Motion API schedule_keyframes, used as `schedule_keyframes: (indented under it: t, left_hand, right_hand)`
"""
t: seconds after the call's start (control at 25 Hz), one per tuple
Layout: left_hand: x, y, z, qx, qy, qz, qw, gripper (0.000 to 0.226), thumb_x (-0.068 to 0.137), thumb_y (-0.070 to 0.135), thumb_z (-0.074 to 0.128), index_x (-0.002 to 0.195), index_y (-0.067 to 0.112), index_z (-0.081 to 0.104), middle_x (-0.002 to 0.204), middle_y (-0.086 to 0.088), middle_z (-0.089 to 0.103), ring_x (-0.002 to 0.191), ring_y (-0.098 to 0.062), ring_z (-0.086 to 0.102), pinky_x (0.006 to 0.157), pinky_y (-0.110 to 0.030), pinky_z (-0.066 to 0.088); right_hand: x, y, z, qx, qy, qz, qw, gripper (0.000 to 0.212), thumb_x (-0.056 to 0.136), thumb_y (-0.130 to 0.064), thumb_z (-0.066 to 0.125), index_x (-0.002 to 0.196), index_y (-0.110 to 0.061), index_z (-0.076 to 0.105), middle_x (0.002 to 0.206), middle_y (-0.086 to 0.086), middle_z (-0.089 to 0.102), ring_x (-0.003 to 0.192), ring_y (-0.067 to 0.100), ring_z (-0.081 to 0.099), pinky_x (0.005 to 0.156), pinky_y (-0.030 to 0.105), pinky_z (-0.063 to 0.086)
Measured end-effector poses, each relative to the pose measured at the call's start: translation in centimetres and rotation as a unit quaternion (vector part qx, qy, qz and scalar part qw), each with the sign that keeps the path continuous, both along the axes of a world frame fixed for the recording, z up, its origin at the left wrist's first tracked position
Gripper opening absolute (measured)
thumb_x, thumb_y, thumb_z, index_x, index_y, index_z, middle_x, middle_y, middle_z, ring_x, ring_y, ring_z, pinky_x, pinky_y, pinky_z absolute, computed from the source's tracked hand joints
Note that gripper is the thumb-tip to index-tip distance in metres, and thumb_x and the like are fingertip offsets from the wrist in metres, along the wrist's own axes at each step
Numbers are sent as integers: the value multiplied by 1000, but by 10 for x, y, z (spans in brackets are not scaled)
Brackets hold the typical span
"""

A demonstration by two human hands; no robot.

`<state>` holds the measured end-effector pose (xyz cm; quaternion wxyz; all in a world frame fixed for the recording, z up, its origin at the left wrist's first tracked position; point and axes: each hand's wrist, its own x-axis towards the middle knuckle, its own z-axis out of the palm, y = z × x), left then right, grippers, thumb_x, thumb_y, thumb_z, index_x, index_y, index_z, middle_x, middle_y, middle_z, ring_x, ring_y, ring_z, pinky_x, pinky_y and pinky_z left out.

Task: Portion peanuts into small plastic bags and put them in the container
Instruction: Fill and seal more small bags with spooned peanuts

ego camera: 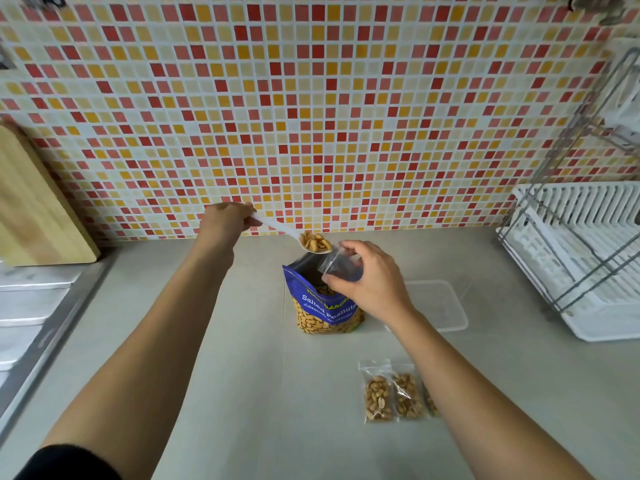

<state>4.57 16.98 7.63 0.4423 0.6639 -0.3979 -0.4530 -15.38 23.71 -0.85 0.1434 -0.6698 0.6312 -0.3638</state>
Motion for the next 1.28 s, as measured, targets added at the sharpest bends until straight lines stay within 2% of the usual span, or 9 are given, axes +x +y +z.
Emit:
schedule_keyframes:
  t: [0.12,0.28,0.52,0.84,1.0,1.08,1.16,1.2,1.28]
  left_hand:
    - [-8,1,5,-42,-56,-34,997,21,96,20,48,102,7,63,107,-8,68,81,-10,57,55,-18,30]
    - [-17,6,12,-134,-168,-71,974,27,96,22,46,101,5,66,90,-4,68,62,-8,51,54,-19,37]
    - [-29,13,27,-244,-317,-116,909,25,93,29,47,90,14,67,78,-2,70,61,-18,57,71,-44,54]
    - [-16,8,8,-183,-204,-33,961,27,95,24,47,102,7,67,91,-6,71,57,-8,50,53,-22,38]
    - [-27,10,-40,-140,-199,-20,970,28,94,30,45,97,12,66,88,-3,70,83,-20,60,80,-37,50]
    - [-32,9,-60,-142,-350,-72,923,29,93,35,43,100,17,65,93,-7,69,103,-29,56,92,-50,45]
    - [-41,15,-74,-156,-494,-165,839,30,96,36,43,109,21,65,107,-6,66,124,-24,42,101,-51,33]
    - [-47,18,-78,-160,-528,-205,808,31,96,37,42,112,22,64,114,-4,64,131,-20,36,104,-54,27]
    - [-59,22,-80,-124,-537,-244,798,33,98,36,39,118,24,61,125,-1,59,138,-15,29,107,-58,19]
  right_hand:
    - [5,-2,3,-4,-13,-5,1000,59,67,-48,76,117,-22,57,114,-7,63,98,13,59,80,35,53]
    - [7,-3,3,-10,-54,-7,998,56,67,-49,76,113,-21,59,110,-7,65,96,12,60,80,35,53]
    - [15,-3,9,13,-134,-12,991,55,68,-44,78,116,-26,59,106,-11,63,83,7,61,72,23,51]
    - [-1,6,-1,26,-230,-38,972,55,69,-38,79,116,-21,58,104,-9,63,91,6,62,77,23,54]
    - [-10,15,-8,37,-250,-45,967,54,70,-38,78,118,-23,56,101,-15,60,90,-1,60,72,14,51]
    - [-13,17,-9,45,-255,-45,965,55,71,-38,77,118,-22,55,102,-13,61,89,-2,60,70,11,49]
    - [-12,17,-10,50,-260,-44,963,56,71,-38,77,119,-22,55,104,-10,63,90,-1,60,71,11,48]
    - [-12,17,-11,50,-262,-43,963,56,71,-38,77,120,-22,55,105,-8,63,91,0,60,73,12,48]
    - [-12,16,-13,49,-269,-38,961,56,70,-37,78,120,-22,55,106,-5,64,94,3,60,79,18,51]
